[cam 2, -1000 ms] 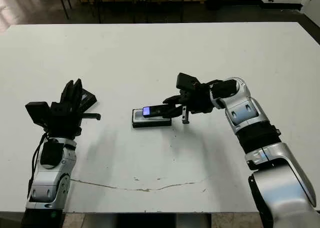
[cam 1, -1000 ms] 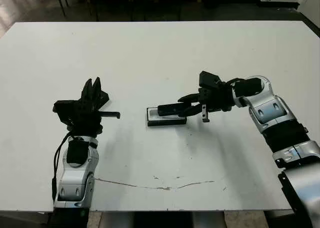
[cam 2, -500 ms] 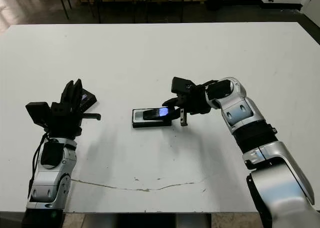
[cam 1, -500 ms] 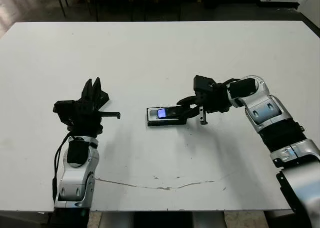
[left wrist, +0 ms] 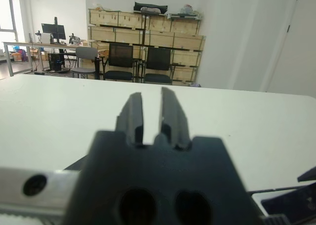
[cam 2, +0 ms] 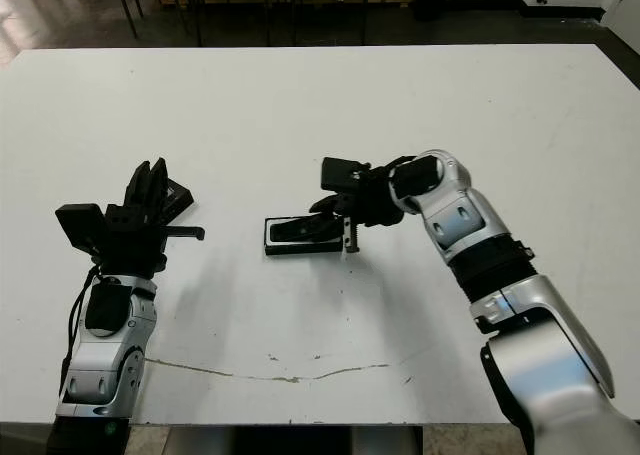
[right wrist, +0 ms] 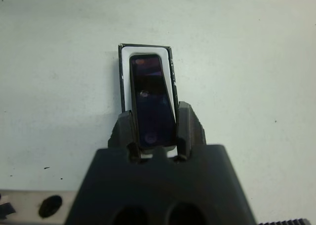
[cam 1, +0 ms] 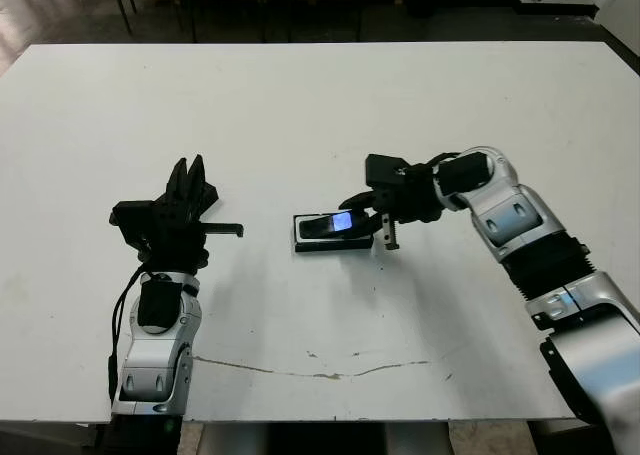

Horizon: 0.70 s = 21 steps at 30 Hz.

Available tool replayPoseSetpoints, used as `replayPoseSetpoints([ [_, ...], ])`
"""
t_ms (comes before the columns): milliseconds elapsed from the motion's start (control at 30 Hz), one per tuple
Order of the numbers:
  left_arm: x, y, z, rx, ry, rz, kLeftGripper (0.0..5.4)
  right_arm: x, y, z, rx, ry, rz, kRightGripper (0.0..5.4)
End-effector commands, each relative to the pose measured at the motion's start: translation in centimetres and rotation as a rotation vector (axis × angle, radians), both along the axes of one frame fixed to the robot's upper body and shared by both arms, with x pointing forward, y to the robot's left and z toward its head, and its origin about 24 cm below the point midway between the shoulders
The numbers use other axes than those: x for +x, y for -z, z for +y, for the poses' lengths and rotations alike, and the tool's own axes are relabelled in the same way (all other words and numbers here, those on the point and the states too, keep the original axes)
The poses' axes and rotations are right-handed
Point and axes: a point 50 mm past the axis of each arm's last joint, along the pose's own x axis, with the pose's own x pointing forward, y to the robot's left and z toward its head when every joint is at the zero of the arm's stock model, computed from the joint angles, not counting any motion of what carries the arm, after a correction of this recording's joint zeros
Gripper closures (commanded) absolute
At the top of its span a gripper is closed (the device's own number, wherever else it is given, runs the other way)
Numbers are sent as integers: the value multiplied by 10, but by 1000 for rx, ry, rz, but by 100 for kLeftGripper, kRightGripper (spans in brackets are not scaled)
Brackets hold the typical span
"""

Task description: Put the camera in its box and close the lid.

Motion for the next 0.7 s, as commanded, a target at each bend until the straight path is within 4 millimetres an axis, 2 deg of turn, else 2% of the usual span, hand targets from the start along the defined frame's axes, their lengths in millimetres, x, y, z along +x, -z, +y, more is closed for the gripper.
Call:
replayPoseSetpoints([
  [33,-2,6,1,-1,-16,32,540,-2,5,12,-12,-33,16,533],
  [333,-2,8,3,-6,-23,34,540,-1,14,8,-53,-25,-44,533],
  [700,-4,9,4,-12,-28,39,540,-2,-3,-13,-209,-94,-206,298],
])
